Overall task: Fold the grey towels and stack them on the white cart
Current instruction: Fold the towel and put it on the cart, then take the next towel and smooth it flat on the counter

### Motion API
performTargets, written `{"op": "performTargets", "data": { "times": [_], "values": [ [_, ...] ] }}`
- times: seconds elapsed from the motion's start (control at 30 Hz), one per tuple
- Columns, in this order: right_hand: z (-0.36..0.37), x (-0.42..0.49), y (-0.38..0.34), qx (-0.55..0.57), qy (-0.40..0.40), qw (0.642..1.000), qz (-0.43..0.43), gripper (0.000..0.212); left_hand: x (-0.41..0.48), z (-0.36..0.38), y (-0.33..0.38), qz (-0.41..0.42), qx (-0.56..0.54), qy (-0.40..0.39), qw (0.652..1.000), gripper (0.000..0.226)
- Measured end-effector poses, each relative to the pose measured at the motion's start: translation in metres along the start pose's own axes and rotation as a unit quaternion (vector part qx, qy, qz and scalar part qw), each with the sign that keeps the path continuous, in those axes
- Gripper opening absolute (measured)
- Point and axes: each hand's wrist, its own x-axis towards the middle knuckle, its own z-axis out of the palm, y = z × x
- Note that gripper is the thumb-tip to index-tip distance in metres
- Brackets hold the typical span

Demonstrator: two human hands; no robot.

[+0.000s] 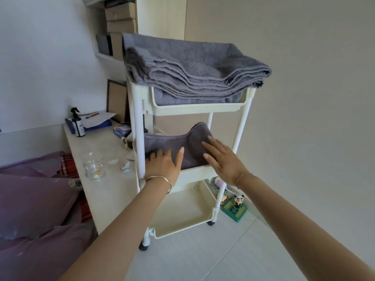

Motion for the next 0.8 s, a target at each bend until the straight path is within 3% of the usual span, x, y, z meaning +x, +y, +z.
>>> {"op": "performTargets", "data": {
  "times": [0.17, 0.33, 0.53, 0.73, 0.8],
  "values": [
    [-0.021, -0.071, 0.004, -0.022, 0.05, 0.997, 0.045, 0.05, -0.026, 0.004, 0.021, 0.099, -0.036, 0.042, 0.994, 0.086],
    [-0.034, -0.168, 0.01, -0.039, 0.083, 0.98, 0.178, 0.048, -0.066, 0.006, 0.071, 0.261, -0.104, 0.042, 0.959, 0.081],
    [-0.04, -0.299, 0.0, -0.065, 0.107, 0.936, 0.33, 0.045, -0.146, 0.032, 0.127, 0.397, -0.153, -0.051, 0.904, 0.085],
    [-0.032, -0.411, -0.016, -0.08, 0.119, 0.881, 0.45, 0.042, -0.243, 0.062, 0.154, 0.51, -0.126, -0.121, 0.842, 0.085],
    [-0.027, -0.448, -0.02, -0.067, 0.123, 0.864, 0.483, 0.042, -0.275, 0.075, 0.164, 0.536, -0.107, -0.145, 0.825, 0.072]
  ]
}}
